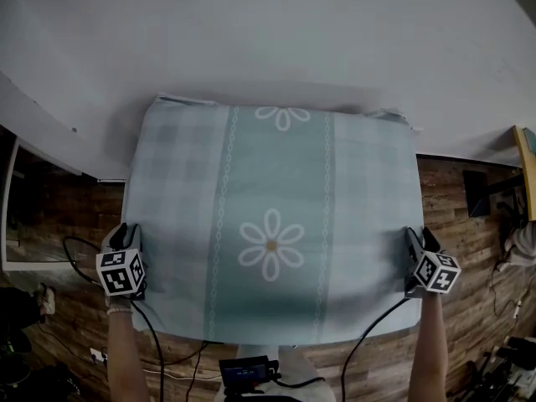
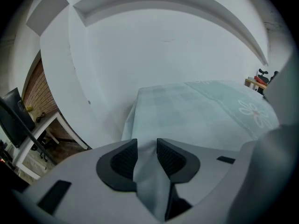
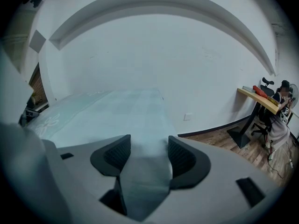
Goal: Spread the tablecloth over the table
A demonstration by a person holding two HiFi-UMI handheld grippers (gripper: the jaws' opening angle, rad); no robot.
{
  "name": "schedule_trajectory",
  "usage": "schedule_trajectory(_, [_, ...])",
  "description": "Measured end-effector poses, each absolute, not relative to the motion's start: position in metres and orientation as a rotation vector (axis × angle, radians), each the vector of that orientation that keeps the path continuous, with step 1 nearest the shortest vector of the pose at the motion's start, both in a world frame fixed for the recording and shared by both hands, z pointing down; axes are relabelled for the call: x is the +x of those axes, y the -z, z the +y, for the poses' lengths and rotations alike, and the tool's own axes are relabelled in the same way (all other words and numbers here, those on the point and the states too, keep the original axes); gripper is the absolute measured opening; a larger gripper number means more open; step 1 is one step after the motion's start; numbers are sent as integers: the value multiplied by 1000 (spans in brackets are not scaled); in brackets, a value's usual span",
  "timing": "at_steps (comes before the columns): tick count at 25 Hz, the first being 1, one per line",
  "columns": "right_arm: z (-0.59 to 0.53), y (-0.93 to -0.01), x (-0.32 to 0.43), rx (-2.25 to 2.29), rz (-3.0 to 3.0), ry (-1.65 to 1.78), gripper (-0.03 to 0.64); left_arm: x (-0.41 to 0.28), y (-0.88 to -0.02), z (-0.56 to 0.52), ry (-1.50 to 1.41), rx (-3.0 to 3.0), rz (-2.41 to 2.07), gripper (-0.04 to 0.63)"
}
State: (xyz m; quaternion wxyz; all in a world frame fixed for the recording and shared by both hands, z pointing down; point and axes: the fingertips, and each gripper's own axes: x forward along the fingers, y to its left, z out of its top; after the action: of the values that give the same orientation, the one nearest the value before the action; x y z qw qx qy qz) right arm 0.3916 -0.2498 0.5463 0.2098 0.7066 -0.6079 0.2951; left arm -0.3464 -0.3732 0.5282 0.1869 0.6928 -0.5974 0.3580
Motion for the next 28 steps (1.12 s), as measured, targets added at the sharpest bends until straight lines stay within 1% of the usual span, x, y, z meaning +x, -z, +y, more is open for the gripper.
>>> schedule_trajectory(5, [-257,-544,392,1977,-1684,-764,267,-344,-526,-376,-1063,1950,-1722,129])
schedule_trajectory(8, [-252,-534,396,2021,-1667,-693,246,-339,-513,-368,-1049,1968,-1762,98])
schedule_trajectory(9, [-250,-527,396,2041,-1651,-651,207,-336,-505,-365,-1031,1983,-1782,81])
schedule_trajectory(10, [-247,-519,395,2055,-1633,-600,137,-333,-495,-361,-1015,2002,-1803,53])
schedule_trajectory(11, [-243,-509,391,2063,-1623,-547,82,-328,-485,-356,-998,2027,-1821,36])
schedule_trajectory(12, [-240,-499,384,2064,-1628,-497,56,-322,-474,-350,-978,2057,-1833,23])
schedule_trajectory(18, [-218,-431,324,2027,-1799,-273,43,-276,-407,-307,-828,2223,-1872,15])
schedule_trajectory(28, [-148,-335,251,2001,-2067,-114,40,-197,-309,-221,-648,2475,-1878,15])
